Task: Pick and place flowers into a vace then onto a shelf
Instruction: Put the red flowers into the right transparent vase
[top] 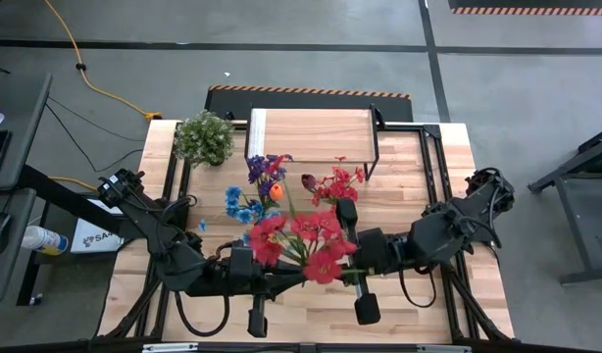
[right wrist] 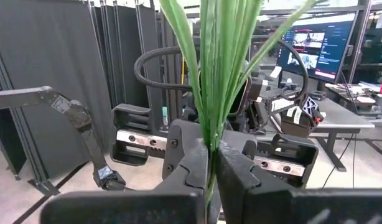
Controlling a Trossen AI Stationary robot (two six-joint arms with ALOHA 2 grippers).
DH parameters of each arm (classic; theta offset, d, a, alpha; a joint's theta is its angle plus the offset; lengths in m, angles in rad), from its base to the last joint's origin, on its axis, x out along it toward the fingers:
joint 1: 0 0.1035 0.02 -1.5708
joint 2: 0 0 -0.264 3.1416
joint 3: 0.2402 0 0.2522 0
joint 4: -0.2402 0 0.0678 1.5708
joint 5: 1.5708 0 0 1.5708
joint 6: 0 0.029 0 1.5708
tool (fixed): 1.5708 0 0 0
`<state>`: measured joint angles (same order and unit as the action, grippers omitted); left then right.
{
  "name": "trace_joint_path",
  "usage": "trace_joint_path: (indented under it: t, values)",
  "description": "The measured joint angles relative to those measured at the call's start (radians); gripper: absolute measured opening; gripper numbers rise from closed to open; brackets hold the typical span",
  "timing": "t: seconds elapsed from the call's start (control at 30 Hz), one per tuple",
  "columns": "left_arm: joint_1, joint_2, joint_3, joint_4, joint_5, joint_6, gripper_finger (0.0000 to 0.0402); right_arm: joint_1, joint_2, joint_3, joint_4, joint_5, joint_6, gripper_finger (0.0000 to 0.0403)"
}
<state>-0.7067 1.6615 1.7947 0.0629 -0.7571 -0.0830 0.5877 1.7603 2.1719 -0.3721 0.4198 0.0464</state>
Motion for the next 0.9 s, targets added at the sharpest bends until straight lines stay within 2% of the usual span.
trace_joint_path:
  t: [0.27,0.6,0.9]
  values:
    - [0.000,0.000,0.000,-0.004,0.001,0.000,0.0042,0.000,0.000,0.000,-0.001,0.000,-0.023,0.0004]
    - [-0.001,0.000,0.000,-0.013,0.011,-0.001,0.0180,0.000,-0.005,0.000,-0.006,0.008,-0.029,0.0001]
    - [-0.001,-0.005,-0.001,-0.051,0.013,0.003,0.0236,0.017,-0.018,0.000,-0.045,0.048,-0.029,0.0001]
